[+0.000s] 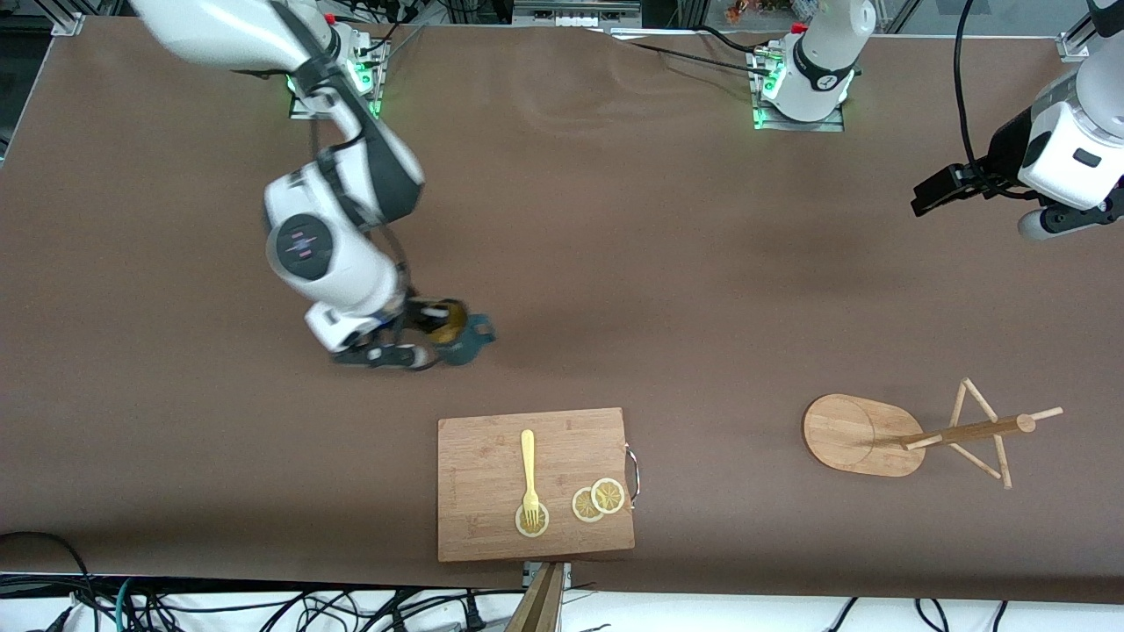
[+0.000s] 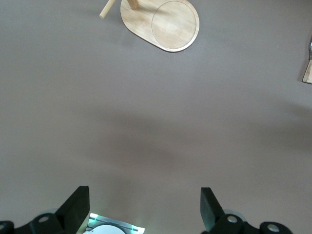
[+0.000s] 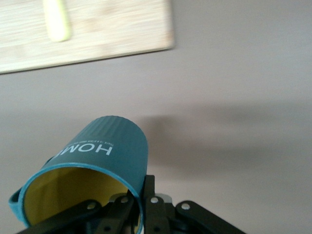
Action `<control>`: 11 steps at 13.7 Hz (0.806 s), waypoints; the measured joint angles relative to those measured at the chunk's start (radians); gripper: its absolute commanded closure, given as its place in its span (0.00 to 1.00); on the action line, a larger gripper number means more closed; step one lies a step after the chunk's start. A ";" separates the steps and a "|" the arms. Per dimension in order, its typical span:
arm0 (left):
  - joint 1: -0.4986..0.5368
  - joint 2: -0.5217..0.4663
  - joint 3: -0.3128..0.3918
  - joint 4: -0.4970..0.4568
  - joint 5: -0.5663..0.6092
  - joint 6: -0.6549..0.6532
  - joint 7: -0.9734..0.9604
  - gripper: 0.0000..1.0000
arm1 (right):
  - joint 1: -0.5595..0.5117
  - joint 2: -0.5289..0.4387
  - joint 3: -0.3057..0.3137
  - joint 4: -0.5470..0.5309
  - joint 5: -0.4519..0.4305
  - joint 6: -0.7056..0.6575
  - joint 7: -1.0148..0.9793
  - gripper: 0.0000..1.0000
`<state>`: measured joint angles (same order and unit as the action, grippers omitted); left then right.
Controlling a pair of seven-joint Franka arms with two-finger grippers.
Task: Pass cup and hang on rack
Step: 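Carry the mug with the right gripper toward the table middle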
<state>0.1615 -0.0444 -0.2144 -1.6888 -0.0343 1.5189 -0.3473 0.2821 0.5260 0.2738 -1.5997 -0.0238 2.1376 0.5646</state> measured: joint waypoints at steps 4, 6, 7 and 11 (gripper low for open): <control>0.000 0.000 0.000 0.000 0.000 0.000 0.000 0.00 | 0.157 0.097 -0.002 0.147 0.000 0.000 0.207 1.00; 0.000 0.000 -0.001 0.000 0.000 0.000 0.000 0.00 | 0.228 0.156 -0.005 0.219 -0.001 0.000 0.341 1.00; 0.000 0.000 -0.001 0.000 0.000 0.000 0.000 0.00 | 0.259 0.183 -0.006 0.249 -0.001 0.001 0.392 1.00; 0.000 0.002 -0.001 0.000 0.000 0.014 0.000 0.00 | 0.359 0.280 -0.006 0.377 -0.001 0.006 0.590 1.00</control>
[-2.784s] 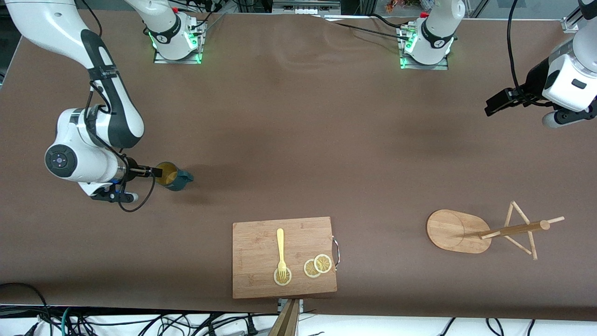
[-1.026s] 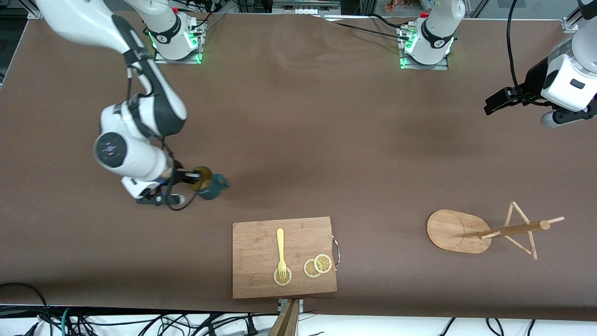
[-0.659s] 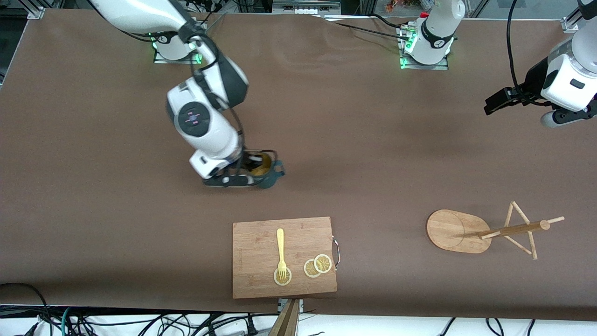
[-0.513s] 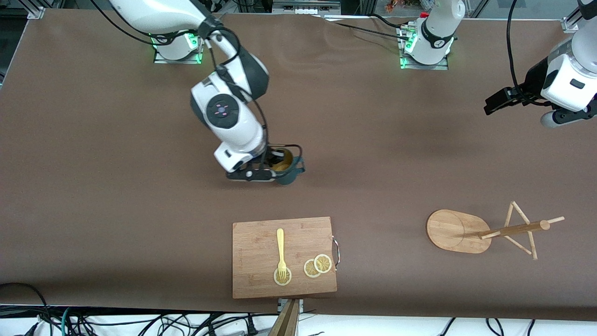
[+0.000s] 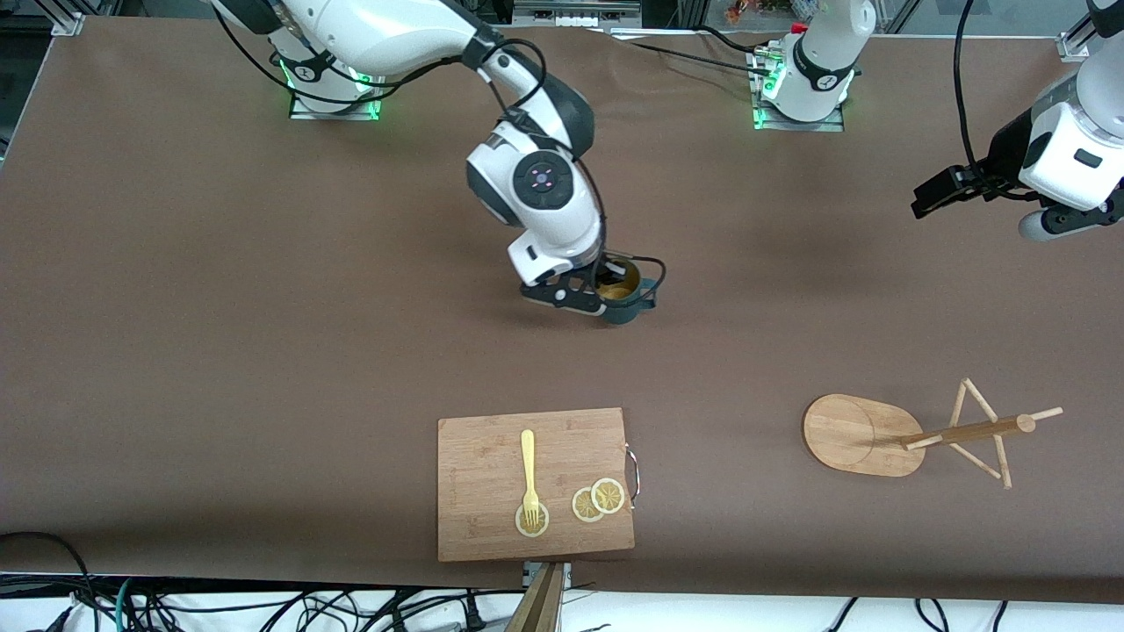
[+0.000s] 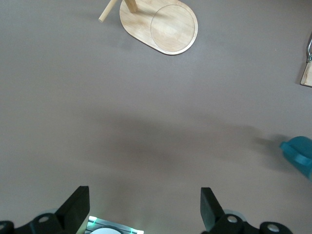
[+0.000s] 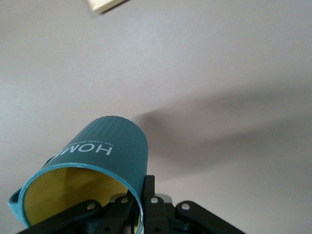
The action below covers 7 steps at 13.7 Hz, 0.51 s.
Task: Pass cup and hang on rack
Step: 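Carry the mug with the right gripper toward the table middle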
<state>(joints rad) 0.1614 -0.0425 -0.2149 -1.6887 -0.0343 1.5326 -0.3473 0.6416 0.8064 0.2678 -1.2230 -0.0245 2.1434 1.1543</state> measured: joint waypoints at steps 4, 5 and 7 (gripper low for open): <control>0.000 0.009 0.002 0.000 0.000 0.005 0.000 0.00 | 0.062 0.068 -0.004 0.062 0.000 0.000 0.115 1.00; 0.000 0.012 0.002 0.000 0.000 0.005 0.000 0.00 | 0.067 0.077 -0.004 0.064 0.000 0.000 0.123 1.00; 0.001 0.016 0.003 0.000 0.000 0.005 0.000 0.00 | 0.081 0.086 -0.004 0.066 0.000 -0.001 0.125 1.00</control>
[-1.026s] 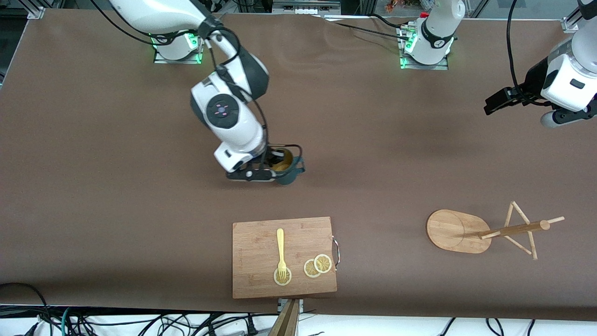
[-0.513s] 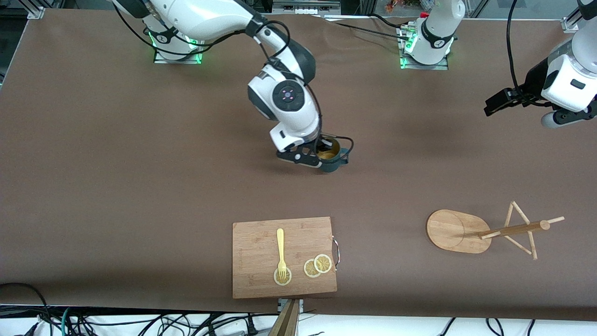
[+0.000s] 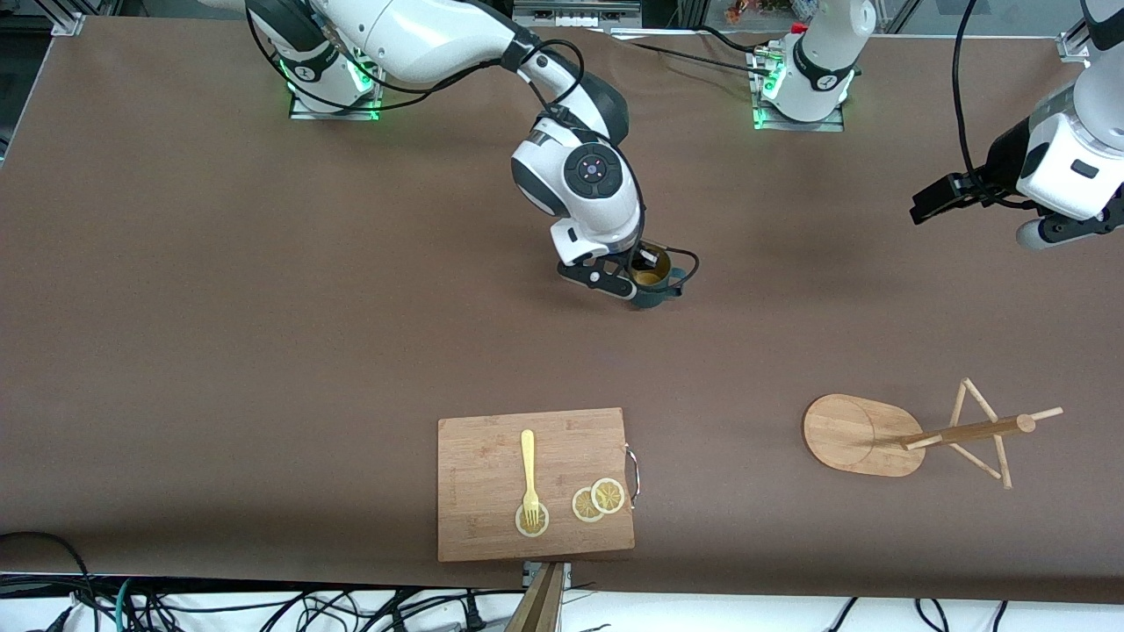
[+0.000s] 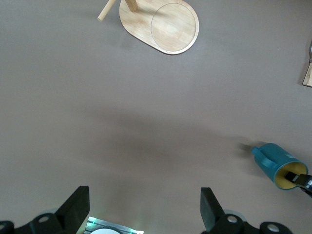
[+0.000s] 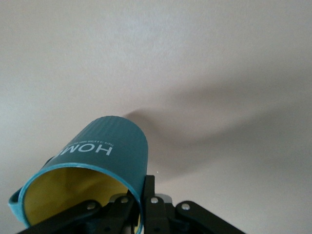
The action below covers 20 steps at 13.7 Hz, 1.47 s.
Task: Pass cup and hang on rack
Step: 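Carry the mug with the right gripper toward the table middle, then release the mug with the right gripper while the left gripper approaches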
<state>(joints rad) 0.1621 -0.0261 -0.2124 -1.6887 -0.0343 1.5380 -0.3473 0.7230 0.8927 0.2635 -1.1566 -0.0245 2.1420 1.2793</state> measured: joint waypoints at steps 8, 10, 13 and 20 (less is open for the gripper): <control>0.000 -0.018 -0.002 -0.083 0.000 0.030 0.000 0.00 | 0.026 0.020 0.000 0.001 0.001 -0.007 0.007 0.97; 0.000 -0.088 -0.003 -0.217 0.000 0.131 0.000 0.00 | 0.034 0.032 0.000 0.001 0.001 -0.007 0.007 0.79; 0.000 -0.223 -0.004 -0.474 0.000 0.326 0.025 0.00 | 0.042 0.046 0.000 0.001 0.001 -0.005 0.007 0.00; 0.059 -0.240 0.001 -0.678 -0.031 0.584 0.325 0.00 | 0.030 0.041 -0.002 0.072 0.001 -0.083 -0.013 0.00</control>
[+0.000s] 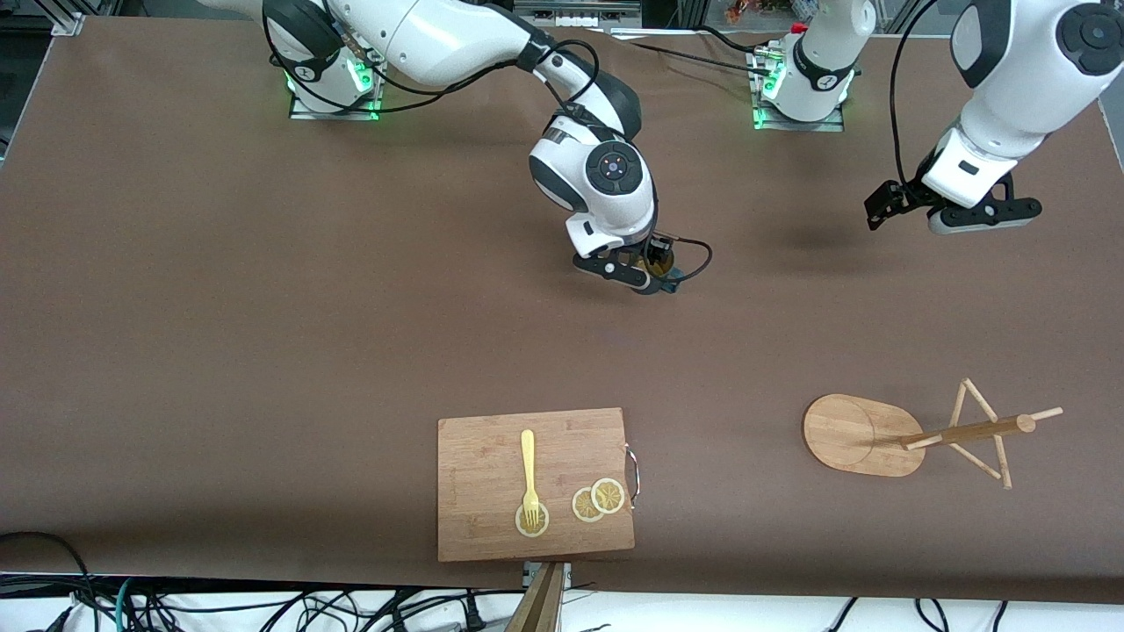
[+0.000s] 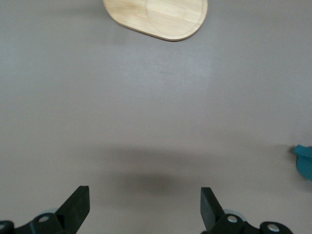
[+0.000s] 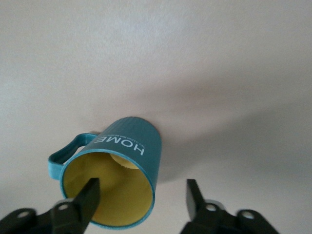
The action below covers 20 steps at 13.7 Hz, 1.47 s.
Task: Pass cup and hang on rack
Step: 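Release the mug with the right gripper while the left gripper approaches, then grasp the mug handle with the left gripper while the right withdraws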
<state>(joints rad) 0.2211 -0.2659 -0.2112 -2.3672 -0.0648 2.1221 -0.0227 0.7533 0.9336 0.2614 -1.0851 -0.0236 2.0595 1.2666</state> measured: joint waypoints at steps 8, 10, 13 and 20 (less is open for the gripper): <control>0.219 0.245 0.008 -0.006 -0.450 0.059 0.960 0.00 | -0.156 -0.145 -0.013 0.077 0.000 -0.342 -0.372 0.00; 0.239 0.313 0.008 -0.007 -0.551 0.057 1.178 0.00 | -0.215 -0.174 -0.017 0.079 -0.001 -0.402 -0.497 0.00; 0.264 0.404 0.008 -0.008 -0.641 -0.005 1.453 0.00 | -0.331 -0.234 -0.021 0.080 -0.002 -0.471 -0.714 0.00; 0.270 0.575 -0.032 -0.007 -0.862 -0.085 1.959 0.00 | -0.573 -0.348 -0.039 0.081 -0.033 -0.595 -1.015 0.00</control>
<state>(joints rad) 0.4908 0.3094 -0.2430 -2.3739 -0.9271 2.0370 1.9359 0.1802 0.5856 0.2228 -1.0042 -0.0564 1.4647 0.2518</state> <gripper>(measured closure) 0.000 0.000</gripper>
